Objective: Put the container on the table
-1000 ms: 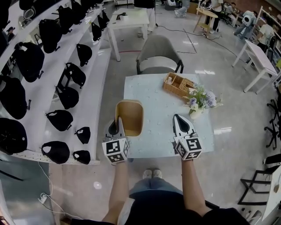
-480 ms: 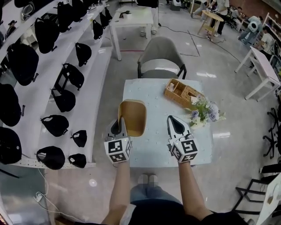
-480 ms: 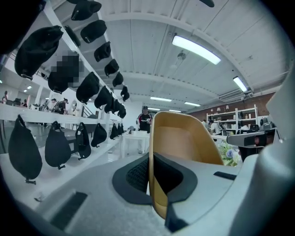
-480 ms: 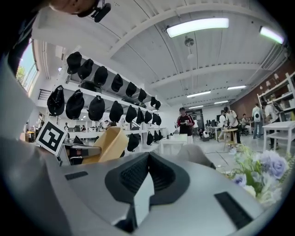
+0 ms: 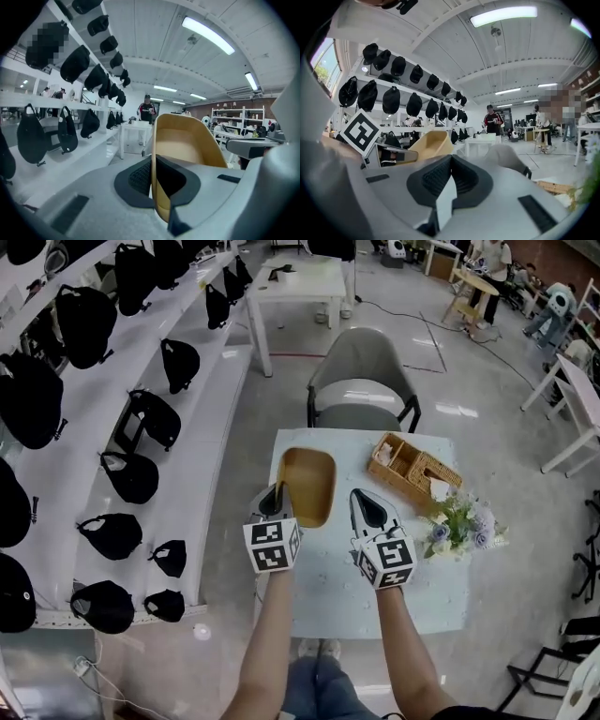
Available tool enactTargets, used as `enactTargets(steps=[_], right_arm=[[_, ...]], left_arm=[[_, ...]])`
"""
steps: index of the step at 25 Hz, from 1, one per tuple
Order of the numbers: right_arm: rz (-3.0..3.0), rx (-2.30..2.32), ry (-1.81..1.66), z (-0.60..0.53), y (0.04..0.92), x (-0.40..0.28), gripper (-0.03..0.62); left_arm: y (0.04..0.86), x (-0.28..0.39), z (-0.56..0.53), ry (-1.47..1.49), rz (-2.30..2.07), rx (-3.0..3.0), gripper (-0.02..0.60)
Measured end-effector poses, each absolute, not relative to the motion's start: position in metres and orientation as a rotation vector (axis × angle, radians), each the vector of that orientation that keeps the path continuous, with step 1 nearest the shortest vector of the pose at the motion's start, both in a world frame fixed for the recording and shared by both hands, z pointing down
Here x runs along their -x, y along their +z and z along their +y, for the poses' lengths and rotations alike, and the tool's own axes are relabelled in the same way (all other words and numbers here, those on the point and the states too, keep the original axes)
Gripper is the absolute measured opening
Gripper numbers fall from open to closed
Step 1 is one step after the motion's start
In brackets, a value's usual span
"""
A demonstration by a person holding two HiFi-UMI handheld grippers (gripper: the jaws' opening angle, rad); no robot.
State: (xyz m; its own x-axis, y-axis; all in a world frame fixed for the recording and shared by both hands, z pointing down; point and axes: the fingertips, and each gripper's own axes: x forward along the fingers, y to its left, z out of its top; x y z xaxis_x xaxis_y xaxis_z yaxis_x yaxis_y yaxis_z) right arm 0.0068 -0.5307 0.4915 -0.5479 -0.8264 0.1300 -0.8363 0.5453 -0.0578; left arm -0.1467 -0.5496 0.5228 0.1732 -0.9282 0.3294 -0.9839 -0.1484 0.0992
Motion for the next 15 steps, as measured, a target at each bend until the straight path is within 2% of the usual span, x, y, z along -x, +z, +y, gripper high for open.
enactTargets(steps=[15], right_arm=[[-2.587,-1.421,0.42,-0.613,0.642,0.007,-0.002]], left_arm=[[0.718,0.131,-0.629,0.491,-1.591,-1.848,0.009]])
